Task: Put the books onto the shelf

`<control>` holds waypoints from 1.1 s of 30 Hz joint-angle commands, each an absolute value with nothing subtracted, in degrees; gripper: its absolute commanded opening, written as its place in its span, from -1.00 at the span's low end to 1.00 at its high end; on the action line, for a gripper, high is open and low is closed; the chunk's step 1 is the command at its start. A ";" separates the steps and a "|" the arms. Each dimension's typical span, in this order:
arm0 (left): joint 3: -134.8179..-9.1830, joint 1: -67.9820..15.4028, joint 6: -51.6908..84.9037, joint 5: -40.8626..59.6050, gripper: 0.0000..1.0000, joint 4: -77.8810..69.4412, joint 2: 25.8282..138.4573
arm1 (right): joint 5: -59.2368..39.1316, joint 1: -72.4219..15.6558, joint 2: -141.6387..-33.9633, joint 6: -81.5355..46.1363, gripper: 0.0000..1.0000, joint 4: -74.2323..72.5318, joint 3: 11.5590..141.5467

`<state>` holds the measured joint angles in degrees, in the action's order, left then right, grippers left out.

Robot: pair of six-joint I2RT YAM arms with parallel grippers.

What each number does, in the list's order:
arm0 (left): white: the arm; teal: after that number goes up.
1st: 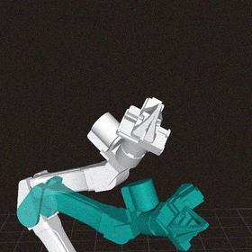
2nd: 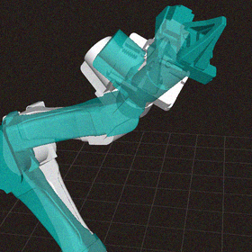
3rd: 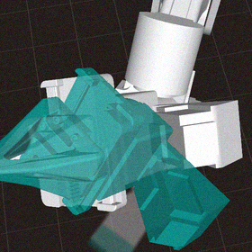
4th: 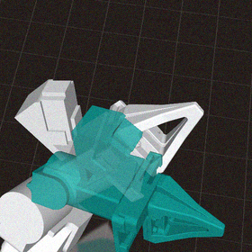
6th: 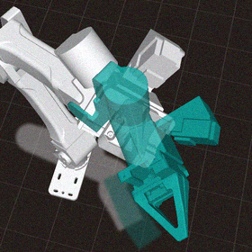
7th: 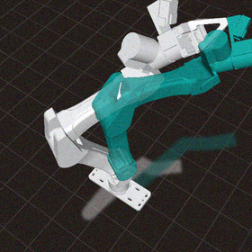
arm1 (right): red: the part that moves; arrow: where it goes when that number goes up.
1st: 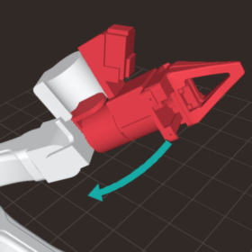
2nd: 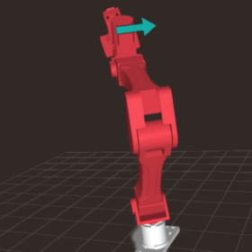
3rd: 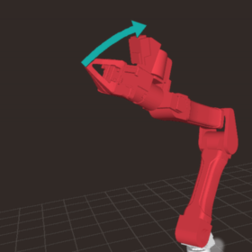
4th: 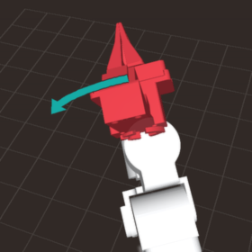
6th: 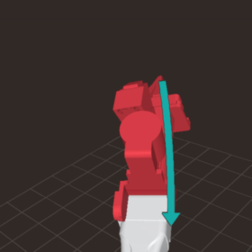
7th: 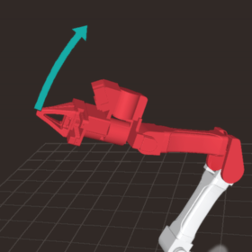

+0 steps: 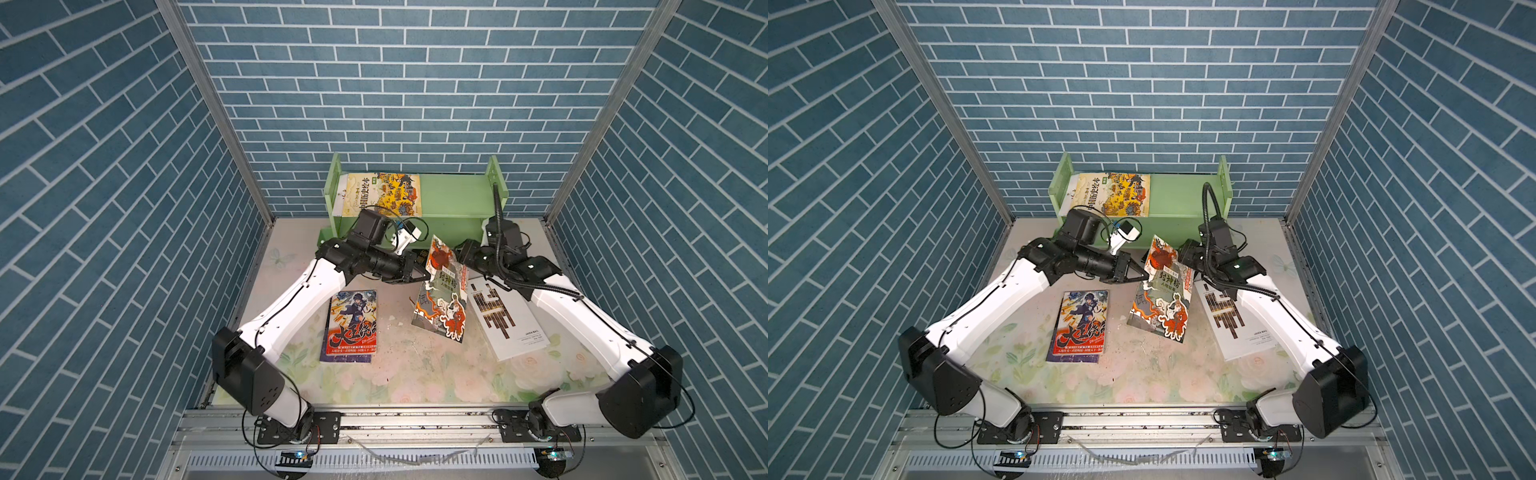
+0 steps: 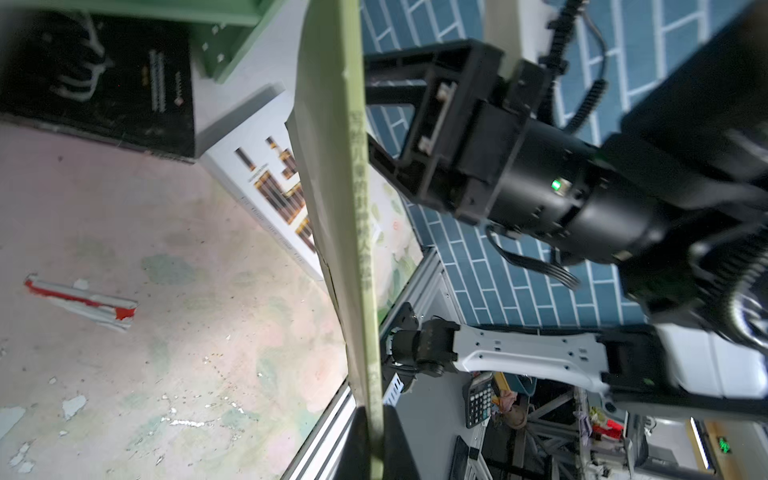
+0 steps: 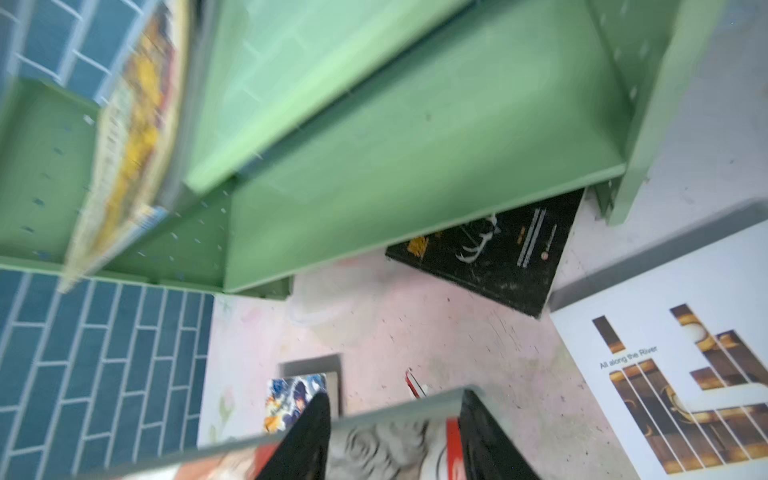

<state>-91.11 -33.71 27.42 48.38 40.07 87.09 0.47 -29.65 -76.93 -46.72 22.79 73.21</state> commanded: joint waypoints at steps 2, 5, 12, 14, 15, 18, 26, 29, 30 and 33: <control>-100.56 -32.97 23.12 51.30 -1.00 42.07 86.30 | 6.83 -29.44 -71.91 -45.61 0.24 23.08 78.24; -108.81 -31.31 25.26 49.67 -1.00 39.84 89.62 | 10.07 -29.31 -69.96 -43.42 0.39 22.33 81.24; -129.03 -27.40 31.87 40.98 -1.00 39.21 100.84 | 11.48 -29.25 -65.73 -42.65 0.93 15.01 80.82; -132.93 -26.54 34.93 37.63 -1.00 38.26 103.27 | 10.31 -29.20 -65.22 -43.51 0.93 11.67 79.78; -134.04 -26.01 37.35 36.30 -1.00 36.45 104.15 | 9.50 -29.22 -65.28 -44.22 0.94 10.20 79.46; -135.25 -24.56 44.73 30.62 -1.00 30.65 105.92 | 5.54 -29.23 -67.59 -46.70 0.94 5.80 79.24; -133.89 -23.91 55.03 17.99 -1.00 18.58 107.48 | -9.05 -29.27 -80.26 -57.09 0.98 -10.56 82.61; -130.42 -23.91 56.78 14.01 -1.00 14.03 106.12 | -12.62 -29.36 -84.58 -61.72 0.98 -16.84 83.76; -128.58 -23.95 57.28 12.39 -1.00 11.88 105.29 | -13.52 -29.40 -85.89 -63.19 0.98 -18.88 84.17; -124.10 -23.91 58.61 8.08 -1.00 7.99 103.09 | -14.76 -30.00 -88.70 -65.63 0.97 -23.41 85.33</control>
<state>-126.21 -23.94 56.12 14.28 16.51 105.86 -10.48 -29.54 -88.16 -59.90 -13.58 82.21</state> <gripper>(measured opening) 0.076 0.986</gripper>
